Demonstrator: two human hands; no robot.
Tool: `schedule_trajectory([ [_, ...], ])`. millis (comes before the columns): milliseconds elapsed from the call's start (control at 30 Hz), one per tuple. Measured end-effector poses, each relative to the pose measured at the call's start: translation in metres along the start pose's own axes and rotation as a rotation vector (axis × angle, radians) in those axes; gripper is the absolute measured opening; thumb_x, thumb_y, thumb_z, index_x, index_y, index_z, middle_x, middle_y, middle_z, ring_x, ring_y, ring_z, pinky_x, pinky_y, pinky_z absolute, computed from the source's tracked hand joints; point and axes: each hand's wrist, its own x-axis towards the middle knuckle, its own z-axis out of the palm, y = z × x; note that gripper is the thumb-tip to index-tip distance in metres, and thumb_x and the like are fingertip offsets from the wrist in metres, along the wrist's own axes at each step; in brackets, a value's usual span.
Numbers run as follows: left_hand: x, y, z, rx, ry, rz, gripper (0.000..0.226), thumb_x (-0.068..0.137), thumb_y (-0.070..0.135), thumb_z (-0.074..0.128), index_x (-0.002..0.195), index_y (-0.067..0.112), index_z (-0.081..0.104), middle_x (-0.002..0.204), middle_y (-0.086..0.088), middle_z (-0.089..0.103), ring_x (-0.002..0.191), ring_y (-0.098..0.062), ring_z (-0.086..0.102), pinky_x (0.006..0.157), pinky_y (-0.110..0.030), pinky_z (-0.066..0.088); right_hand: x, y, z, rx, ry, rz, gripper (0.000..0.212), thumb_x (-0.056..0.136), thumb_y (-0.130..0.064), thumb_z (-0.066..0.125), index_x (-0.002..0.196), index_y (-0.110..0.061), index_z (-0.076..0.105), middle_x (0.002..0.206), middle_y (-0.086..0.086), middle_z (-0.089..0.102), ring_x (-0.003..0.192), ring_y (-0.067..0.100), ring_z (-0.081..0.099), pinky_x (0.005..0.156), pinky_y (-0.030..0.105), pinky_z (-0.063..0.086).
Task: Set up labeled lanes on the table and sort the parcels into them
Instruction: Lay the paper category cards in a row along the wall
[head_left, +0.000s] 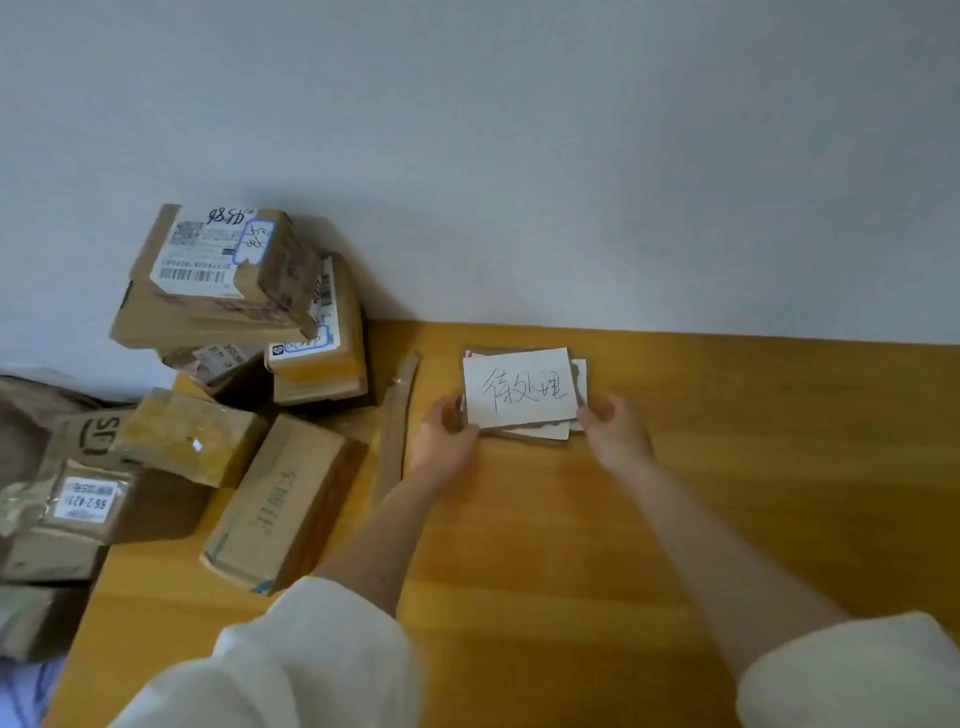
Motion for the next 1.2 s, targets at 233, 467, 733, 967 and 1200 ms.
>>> schedule_trajectory([
  [233, 0.021, 0.01, 0.008, -0.045, -0.006, -0.043, 0.066, 0.09, 0.022, 0.063, 0.148, 0.019, 0.031, 0.139, -0.003, 0.053, 0.116, -0.019, 0.057, 0.075, -0.022, 0.049, 0.022, -0.003, 0.021, 0.042, 0.005, 0.051, 0.049, 0.095, -0.036, 0.055, 0.138, -0.014, 0.045, 0.132, 0.004, 0.056, 0.115, 0.027, 0.056, 0.093, 0.041, 0.05],
  [467, 0.028, 0.016, 0.009, -0.11, -0.073, -0.116, 0.064, 0.092, 0.021, 0.061, 0.148, 0.012, 0.032, 0.142, -0.005, 0.05, 0.125, -0.023, 0.052, 0.088, -0.028, 0.044, 0.026, -0.004, 0.024, 0.05, 0.029, 0.052, 0.04, 0.094, -0.032, 0.06, 0.128, -0.012, 0.054, 0.125, 0.004, 0.062, 0.111, 0.027, 0.059, 0.09, 0.037, 0.049],
  [733, 0.018, 0.004, 0.004, -0.163, -0.198, -0.185, 0.065, 0.093, 0.027, 0.059, 0.149, 0.01, 0.032, 0.145, -0.005, 0.047, 0.125, -0.024, 0.049, 0.092, -0.03, 0.041, 0.015, 0.005, 0.02, 0.288, -0.028, 0.117, 0.03, 0.1, -0.021, 0.053, 0.127, -0.01, 0.057, 0.124, 0.007, 0.064, 0.108, 0.025, 0.06, 0.088, 0.035, 0.049],
  [967, -0.007, -0.015, -0.008, -0.338, -0.181, -0.23, 0.056, 0.093, 0.037, 0.058, 0.143, 0.017, 0.042, 0.134, -0.004, 0.055, 0.122, -0.024, 0.051, 0.108, -0.042, 0.041, -0.012, 0.009, 0.012, 0.447, -0.094, 0.06, 0.015, 0.101, -0.02, 0.051, 0.113, -0.021, 0.059, 0.113, 0.0, 0.067, 0.104, 0.022, 0.064, 0.096, 0.044, 0.051],
  [1200, -0.038, -0.029, -0.028, -0.662, -0.333, -0.19, 0.037, 0.099, 0.032, 0.049, 0.132, 0.017, 0.054, 0.12, -0.007, 0.067, 0.111, -0.024, 0.063, 0.083, -0.034, 0.057, -0.039, 0.015, 0.009, 0.457, -0.174, 0.001, 0.013, 0.101, -0.019, 0.051, 0.101, -0.027, 0.062, 0.111, -0.003, 0.069, 0.102, 0.018, 0.065, 0.093, 0.038, 0.05],
])
